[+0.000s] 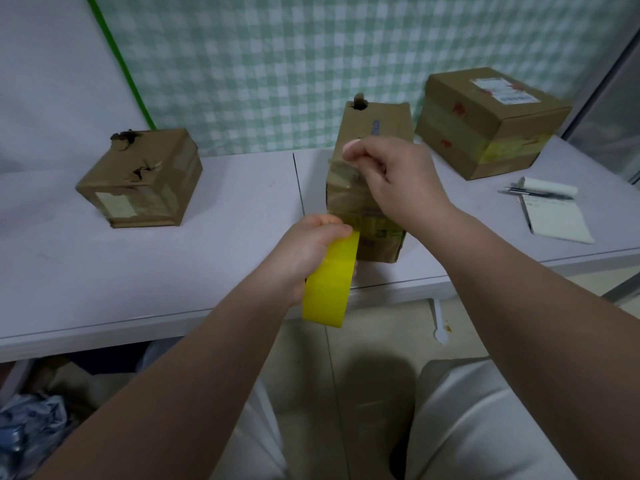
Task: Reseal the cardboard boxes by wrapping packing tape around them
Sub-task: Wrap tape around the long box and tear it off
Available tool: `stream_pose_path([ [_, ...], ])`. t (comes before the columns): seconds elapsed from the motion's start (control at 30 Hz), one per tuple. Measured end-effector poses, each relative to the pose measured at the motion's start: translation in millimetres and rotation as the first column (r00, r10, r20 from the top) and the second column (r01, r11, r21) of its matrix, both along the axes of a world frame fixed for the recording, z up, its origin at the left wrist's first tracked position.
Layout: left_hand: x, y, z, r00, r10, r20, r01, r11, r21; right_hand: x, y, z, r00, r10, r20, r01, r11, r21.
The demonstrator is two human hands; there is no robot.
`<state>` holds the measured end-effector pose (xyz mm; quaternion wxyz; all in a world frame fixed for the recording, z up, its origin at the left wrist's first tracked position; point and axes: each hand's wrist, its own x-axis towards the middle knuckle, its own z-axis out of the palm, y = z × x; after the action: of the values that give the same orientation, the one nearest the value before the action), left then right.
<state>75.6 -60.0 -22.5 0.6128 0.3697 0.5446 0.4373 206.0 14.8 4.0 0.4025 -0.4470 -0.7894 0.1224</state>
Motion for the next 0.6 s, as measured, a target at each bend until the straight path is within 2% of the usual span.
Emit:
stream_pose_path([
  [0.07,0,0,0,1.000,-0.007,-0.006,0.007,1.000,0.011,2,-11,5,0.997,0.021,-0.078,-0.023,0.999,-0.025],
  [0.17,0,0,-1,1.000,-0.006,0.004,0.006,1.000,0.022,6,-27,11,0.995,0.030,-0.092,-0.036,0.997,-0.067],
  [0.4,0,-1,-2,1.000,-0.012,0.004,0.011,0.999,0.039,12,-35,13,0.979,-0.030,0.201,0.042,0.997,-0.057],
  [0.6,-2,-1,-4,0.999,-0.035,0.009,0.034,0.998,0.050,7,-32,7,0.955,-0.088,0.283,0.098,0.995,-0.020],
])
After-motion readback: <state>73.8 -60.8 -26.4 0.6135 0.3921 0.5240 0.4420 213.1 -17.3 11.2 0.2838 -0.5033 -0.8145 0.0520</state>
